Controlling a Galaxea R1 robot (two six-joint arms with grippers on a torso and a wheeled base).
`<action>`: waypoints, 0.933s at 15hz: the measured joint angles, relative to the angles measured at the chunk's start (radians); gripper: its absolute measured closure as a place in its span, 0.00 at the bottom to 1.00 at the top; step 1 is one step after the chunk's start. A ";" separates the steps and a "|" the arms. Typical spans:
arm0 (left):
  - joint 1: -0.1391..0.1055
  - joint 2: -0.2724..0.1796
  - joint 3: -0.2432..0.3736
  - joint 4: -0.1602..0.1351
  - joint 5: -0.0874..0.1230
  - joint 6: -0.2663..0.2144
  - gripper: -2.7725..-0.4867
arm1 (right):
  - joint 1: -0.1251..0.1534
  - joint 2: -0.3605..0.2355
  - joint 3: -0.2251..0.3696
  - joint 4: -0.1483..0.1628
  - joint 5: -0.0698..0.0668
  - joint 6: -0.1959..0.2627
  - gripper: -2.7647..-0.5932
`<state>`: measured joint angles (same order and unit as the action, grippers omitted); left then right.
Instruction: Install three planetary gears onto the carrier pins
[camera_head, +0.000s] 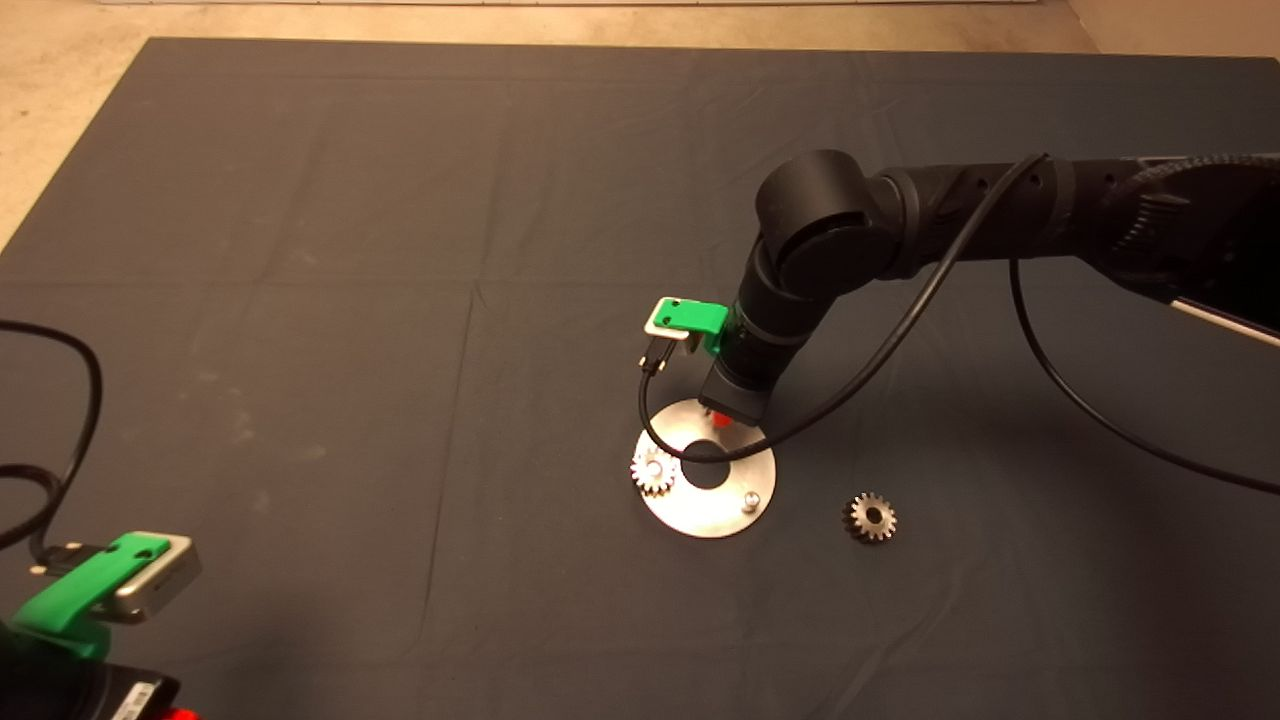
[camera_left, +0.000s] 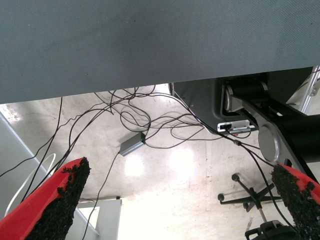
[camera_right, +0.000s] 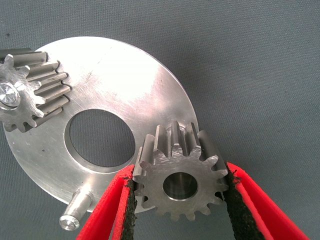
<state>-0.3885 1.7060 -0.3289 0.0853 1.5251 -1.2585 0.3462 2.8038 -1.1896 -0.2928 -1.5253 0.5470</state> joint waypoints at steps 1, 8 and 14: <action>0.000 0.000 0.000 0.000 0.000 0.000 0.07 | 0.000 0.000 0.000 0.000 0.000 0.000 0.77; 0.000 0.000 0.000 0.000 0.000 0.000 0.07 | 0.000 0.000 0.001 0.000 0.000 0.000 0.77; 0.000 0.000 0.000 0.000 0.000 0.000 0.07 | 0.000 -0.001 0.021 0.000 -0.004 0.001 0.77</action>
<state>-0.3885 1.7060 -0.3289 0.0851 1.5251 -1.2585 0.3462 2.8032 -1.1687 -0.2928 -1.5298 0.5477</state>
